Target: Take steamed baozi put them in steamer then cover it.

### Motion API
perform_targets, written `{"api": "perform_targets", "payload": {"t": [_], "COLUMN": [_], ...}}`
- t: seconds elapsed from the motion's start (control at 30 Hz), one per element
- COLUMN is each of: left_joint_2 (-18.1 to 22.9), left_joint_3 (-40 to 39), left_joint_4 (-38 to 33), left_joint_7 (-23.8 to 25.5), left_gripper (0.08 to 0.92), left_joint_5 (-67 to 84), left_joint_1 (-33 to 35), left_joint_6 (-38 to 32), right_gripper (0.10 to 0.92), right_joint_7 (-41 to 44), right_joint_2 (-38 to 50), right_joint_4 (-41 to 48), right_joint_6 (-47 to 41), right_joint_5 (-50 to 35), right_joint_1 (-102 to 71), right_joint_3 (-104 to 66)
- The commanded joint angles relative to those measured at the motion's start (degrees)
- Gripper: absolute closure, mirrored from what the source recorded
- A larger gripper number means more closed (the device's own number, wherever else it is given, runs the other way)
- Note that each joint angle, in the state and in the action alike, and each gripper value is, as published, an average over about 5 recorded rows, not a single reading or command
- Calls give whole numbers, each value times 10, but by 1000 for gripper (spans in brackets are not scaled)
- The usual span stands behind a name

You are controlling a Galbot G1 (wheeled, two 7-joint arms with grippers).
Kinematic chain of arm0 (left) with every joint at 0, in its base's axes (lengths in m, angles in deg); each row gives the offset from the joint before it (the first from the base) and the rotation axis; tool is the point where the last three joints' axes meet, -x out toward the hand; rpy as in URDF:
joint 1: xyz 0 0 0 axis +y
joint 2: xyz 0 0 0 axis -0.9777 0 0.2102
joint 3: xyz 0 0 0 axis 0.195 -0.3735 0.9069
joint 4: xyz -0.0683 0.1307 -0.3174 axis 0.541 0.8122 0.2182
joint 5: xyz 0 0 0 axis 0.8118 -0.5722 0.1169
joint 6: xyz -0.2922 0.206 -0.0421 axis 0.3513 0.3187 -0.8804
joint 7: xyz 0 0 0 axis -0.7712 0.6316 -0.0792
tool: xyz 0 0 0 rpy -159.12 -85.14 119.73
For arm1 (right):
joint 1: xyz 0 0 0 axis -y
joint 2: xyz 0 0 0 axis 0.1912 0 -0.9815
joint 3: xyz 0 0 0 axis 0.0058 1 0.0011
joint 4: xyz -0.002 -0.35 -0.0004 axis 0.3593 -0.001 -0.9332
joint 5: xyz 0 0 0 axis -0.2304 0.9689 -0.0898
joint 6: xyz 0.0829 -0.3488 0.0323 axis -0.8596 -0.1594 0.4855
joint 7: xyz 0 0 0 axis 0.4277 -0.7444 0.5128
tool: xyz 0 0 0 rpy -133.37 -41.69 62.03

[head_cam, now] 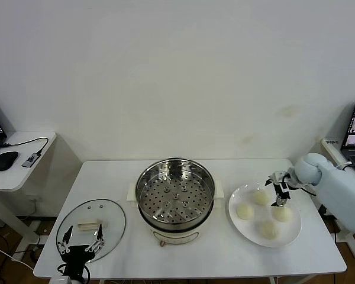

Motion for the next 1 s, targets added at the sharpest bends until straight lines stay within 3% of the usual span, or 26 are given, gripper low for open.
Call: {"api": "perform_targets", "payload": {"t": [0.03,0.5,0.83,1.0], "left_joint_2": [0,3,4,3], "left_joint_3": [1,0,2,3], "left_joint_4": [3,5,3,3], "left_joint_7": [-2,-3,-4,-4], "left_gripper": [177,177,177,177], "left_joint_5": [-2,-5,-4,-2], "left_joint_1": [-4,-8,-8,-7], "left_joint_6": [0,0,-1,0], "right_gripper": [203,224,387,428], "right_joint_7": [-3,-19,-16,-13], "right_joint_2": [-32,-58,-48,-25], "right_joint_4": [40,59,45,12], "right_joint_6": [-1,-8,-11,-16], "right_joint_5": [9,24,25,10], "right_joint_1": [14,0,2,10], "right_joint_3": [22,2,7,13]}}
